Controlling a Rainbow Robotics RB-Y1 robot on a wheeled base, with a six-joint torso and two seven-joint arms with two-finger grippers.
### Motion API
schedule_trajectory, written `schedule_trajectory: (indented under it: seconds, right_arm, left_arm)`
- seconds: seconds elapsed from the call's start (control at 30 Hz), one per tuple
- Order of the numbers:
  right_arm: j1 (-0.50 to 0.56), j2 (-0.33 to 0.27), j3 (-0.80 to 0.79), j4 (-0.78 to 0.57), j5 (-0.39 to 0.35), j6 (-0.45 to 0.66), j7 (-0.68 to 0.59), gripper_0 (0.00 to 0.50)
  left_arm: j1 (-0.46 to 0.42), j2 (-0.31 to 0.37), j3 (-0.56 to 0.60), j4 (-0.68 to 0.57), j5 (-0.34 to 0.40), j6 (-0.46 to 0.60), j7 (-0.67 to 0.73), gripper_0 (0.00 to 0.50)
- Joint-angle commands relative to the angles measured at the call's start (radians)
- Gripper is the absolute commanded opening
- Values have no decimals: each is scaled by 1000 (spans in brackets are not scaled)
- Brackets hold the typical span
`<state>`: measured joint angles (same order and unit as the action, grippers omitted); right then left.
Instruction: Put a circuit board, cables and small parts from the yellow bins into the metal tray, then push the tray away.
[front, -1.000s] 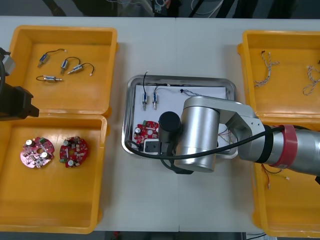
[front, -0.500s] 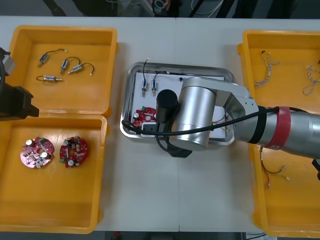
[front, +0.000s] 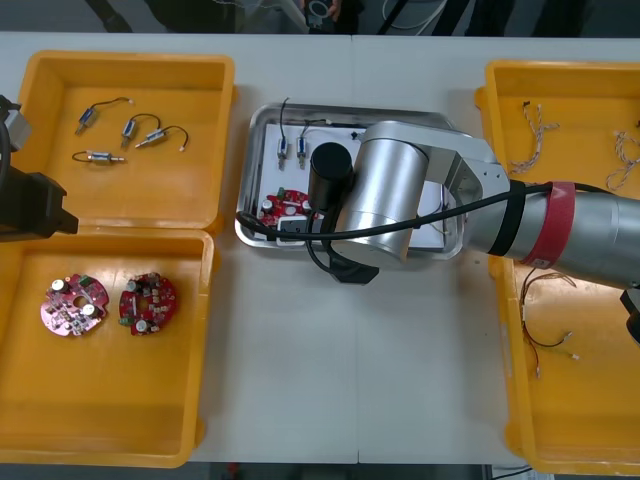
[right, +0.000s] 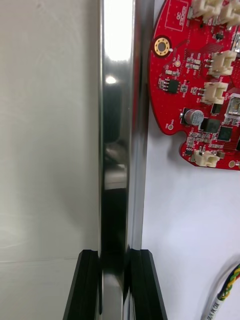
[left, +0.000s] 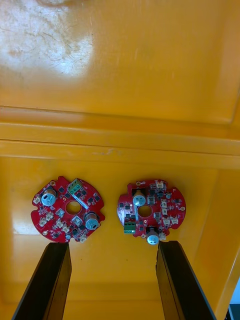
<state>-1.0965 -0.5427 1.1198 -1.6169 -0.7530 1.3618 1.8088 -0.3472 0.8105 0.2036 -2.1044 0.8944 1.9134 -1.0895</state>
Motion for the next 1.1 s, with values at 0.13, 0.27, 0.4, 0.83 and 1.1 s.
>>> schedule_trajectory:
  seconds: [0.13,0.27,0.4,0.83,1.1]
  right_arm:
    - [-52,18,-21,-5,90,-29,70,0]
    - [-52,18,-21,6,118,-35,79,0]
    - [-52,14,-21,37,121,-58,81,0]
    - [-75,15,-28,137,152,-164,99,0]
    - [-79,18,-37,170,201,-228,110,0]
  left_arm:
    - [17,47,33,-32,8,6,-75,500]
    - [17,47,33,-32,8,6,-75,500]
    - [17,47,33,-32,8,6,-75,500]
    - [17,47,33,-32,8,6,-75,500]
    - [17,47,33,-32,8,6,-75,500]
